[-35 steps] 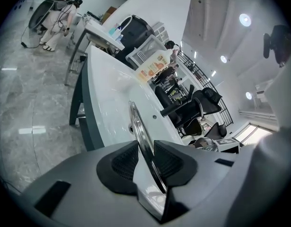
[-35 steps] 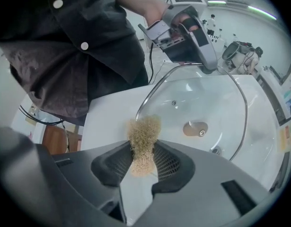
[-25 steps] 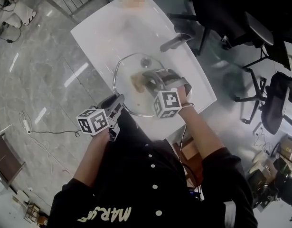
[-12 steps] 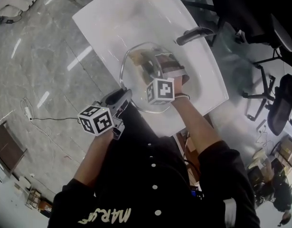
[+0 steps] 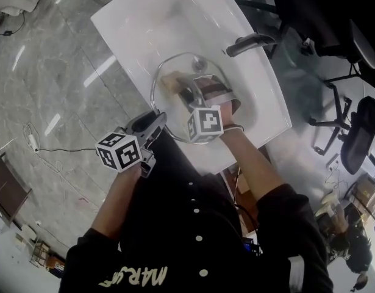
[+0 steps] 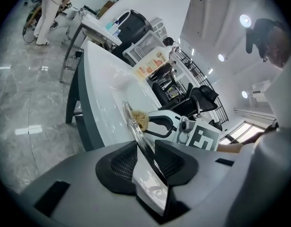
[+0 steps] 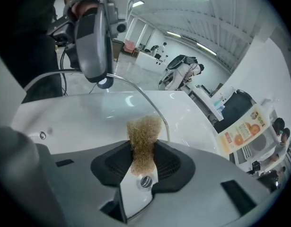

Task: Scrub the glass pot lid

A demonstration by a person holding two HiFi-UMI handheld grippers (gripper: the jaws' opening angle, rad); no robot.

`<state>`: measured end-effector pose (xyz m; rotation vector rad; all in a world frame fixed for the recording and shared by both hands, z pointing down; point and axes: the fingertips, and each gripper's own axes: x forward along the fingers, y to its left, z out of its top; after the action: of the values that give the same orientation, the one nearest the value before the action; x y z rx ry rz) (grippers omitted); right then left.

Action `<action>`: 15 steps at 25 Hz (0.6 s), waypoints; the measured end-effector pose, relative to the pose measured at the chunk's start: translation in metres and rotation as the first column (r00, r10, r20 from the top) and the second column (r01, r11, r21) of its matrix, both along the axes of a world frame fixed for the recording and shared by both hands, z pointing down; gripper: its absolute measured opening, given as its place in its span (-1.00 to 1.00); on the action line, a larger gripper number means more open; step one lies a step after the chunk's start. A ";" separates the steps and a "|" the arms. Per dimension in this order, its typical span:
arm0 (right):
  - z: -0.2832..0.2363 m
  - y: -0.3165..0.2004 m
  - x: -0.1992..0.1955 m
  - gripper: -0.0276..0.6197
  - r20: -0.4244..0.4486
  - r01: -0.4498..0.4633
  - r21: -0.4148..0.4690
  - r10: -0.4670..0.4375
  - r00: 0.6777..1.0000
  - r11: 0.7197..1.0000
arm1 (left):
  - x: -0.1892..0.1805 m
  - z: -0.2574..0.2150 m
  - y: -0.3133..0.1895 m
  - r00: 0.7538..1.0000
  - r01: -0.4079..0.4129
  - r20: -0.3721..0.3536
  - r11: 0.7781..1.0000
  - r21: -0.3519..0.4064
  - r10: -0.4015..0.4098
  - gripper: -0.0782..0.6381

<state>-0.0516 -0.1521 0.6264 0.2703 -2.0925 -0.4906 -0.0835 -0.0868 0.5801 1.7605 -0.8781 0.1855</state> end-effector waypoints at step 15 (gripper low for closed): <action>-0.009 0.070 0.027 -0.47 -0.087 0.205 -0.186 -0.224 0.971 0.961 | 0.000 -0.001 0.002 0.999 0.037 0.013 0.999 -0.006 -0.036 -0.43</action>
<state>-0.0244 -0.0821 0.6173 -0.0863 -2.0537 -0.4336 -0.0838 -0.0851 0.5792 1.7382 -0.9176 0.1757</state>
